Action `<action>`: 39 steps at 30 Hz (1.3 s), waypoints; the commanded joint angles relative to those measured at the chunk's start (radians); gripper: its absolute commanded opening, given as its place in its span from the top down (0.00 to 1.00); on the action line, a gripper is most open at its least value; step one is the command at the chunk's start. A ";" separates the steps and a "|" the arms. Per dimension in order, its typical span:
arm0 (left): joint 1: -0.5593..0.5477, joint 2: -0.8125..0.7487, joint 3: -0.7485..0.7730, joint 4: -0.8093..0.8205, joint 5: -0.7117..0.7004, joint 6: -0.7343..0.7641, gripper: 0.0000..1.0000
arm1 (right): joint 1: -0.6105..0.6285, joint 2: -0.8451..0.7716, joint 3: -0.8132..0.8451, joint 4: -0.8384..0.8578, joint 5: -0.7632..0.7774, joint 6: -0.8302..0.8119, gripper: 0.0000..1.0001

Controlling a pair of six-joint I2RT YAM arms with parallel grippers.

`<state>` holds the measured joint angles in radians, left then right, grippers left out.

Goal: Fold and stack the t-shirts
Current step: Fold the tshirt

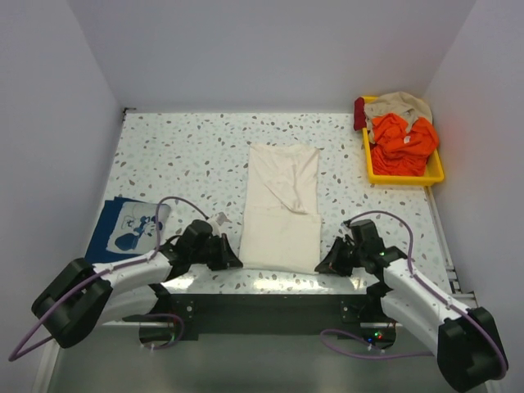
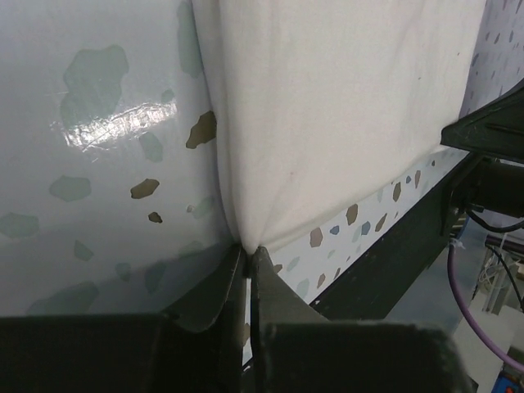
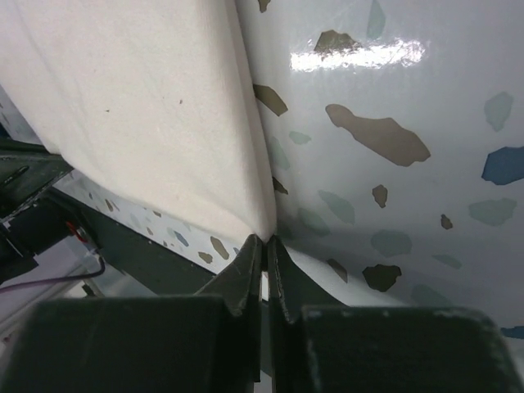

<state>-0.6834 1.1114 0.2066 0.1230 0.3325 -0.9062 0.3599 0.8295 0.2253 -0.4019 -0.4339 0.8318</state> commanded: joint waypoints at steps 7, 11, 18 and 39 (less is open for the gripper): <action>-0.013 -0.163 0.017 -0.179 0.020 0.024 1.00 | 0.005 -0.127 0.112 -0.205 -0.014 -0.100 1.00; -0.016 -0.278 0.053 -0.293 0.025 0.038 1.00 | 0.004 -0.199 0.187 -0.372 -0.026 -0.143 1.00; -0.015 -0.280 0.284 -0.457 -0.079 0.118 1.00 | 0.005 -0.127 0.376 -0.394 0.020 -0.183 1.00; 0.275 0.392 0.974 -0.249 0.154 0.095 1.00 | -0.071 0.646 0.963 0.037 0.005 -0.109 1.00</action>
<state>-0.4473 1.4372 1.0718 -0.2474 0.3996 -0.7769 0.3195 1.3930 1.0920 -0.4694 -0.4126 0.7033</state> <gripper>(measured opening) 0.079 0.015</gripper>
